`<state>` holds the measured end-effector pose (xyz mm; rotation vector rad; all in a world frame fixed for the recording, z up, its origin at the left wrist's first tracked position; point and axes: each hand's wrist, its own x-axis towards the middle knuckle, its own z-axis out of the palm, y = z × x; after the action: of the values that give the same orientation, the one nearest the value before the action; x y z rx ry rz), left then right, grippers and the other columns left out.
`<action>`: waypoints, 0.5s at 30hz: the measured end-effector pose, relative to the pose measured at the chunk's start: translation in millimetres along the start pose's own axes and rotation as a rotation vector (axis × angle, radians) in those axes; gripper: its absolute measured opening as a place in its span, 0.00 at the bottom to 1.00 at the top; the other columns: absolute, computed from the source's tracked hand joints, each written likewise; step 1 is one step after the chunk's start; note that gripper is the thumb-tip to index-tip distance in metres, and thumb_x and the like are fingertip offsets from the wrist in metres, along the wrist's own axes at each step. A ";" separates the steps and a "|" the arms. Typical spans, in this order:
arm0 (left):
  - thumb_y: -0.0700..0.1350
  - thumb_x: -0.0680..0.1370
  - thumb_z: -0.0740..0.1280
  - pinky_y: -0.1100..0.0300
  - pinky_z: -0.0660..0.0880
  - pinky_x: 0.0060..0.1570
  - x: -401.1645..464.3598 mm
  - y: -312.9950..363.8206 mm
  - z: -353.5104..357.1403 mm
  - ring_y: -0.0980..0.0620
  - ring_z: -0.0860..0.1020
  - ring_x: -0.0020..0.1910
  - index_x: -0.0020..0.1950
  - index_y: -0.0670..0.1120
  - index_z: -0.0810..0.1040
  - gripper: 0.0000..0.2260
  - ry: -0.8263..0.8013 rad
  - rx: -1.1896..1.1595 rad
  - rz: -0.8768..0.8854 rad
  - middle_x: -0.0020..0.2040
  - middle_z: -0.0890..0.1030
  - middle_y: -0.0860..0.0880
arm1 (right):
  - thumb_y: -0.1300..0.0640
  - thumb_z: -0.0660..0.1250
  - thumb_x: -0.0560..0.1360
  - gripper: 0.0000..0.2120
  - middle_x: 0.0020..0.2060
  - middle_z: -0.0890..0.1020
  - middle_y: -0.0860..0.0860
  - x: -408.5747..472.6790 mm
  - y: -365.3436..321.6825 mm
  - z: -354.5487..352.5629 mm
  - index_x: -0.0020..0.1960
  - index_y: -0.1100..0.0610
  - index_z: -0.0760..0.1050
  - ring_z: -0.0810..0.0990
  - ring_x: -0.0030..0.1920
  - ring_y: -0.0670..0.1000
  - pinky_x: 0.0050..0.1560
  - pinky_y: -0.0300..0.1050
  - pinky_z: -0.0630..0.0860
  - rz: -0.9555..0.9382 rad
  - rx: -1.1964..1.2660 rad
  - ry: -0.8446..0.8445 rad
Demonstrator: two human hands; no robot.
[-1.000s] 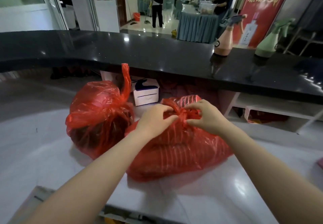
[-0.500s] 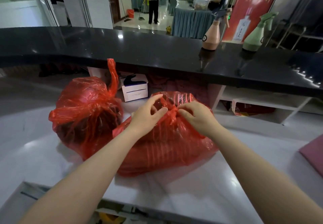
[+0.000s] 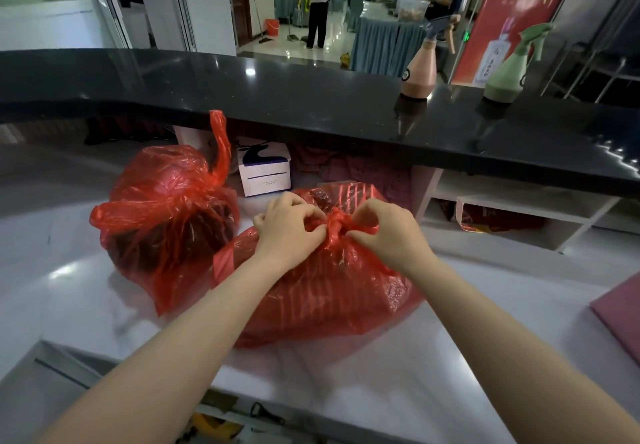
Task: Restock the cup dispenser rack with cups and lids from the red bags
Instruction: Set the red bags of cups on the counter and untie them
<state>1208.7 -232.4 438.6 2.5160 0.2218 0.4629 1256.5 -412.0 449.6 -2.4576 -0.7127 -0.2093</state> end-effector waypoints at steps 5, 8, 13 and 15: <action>0.61 0.72 0.68 0.54 0.56 0.53 -2.6 1.5 6.2 0.54 0.64 0.60 0.53 0.62 0.80 0.12 -0.028 0.024 -0.032 0.53 0.69 0.57 | 0.51 0.75 0.69 0.10 0.45 0.77 0.44 2.8 4.6 -2.7 0.48 0.47 0.77 0.76 0.49 0.48 0.50 0.46 0.75 -0.016 -0.088 -0.017; 0.56 0.73 0.70 0.56 0.54 0.53 -1.3 5.8 8.1 0.53 0.64 0.61 0.49 0.63 0.80 0.06 0.007 -0.008 -0.055 0.52 0.69 0.58 | 0.53 0.73 0.70 0.08 0.45 0.77 0.46 2.6 7.9 -2.0 0.46 0.49 0.76 0.77 0.48 0.50 0.49 0.48 0.75 -0.033 -0.094 -0.057; 0.52 0.75 0.69 0.56 0.54 0.54 2.4 12.9 12.9 0.52 0.63 0.62 0.45 0.60 0.79 0.02 0.053 -0.002 -0.140 0.51 0.69 0.60 | 0.58 0.68 0.74 0.02 0.45 0.76 0.46 4.9 11.4 -8.2 0.44 0.52 0.78 0.75 0.48 0.51 0.49 0.48 0.74 -0.099 -0.064 0.000; 0.52 0.75 0.69 0.56 0.53 0.54 2.5 15.0 15.7 0.52 0.63 0.63 0.45 0.59 0.80 0.01 0.071 0.000 -0.168 0.51 0.69 0.60 | 0.59 0.67 0.75 0.02 0.45 0.76 0.47 2.5 13.4 -9.4 0.45 0.53 0.77 0.74 0.48 0.51 0.49 0.47 0.73 -0.137 -0.054 -0.002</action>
<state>1217.7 -252.0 435.5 2.4572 0.4565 0.4836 1265.8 -425.5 451.7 -2.4622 -0.8875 -0.2824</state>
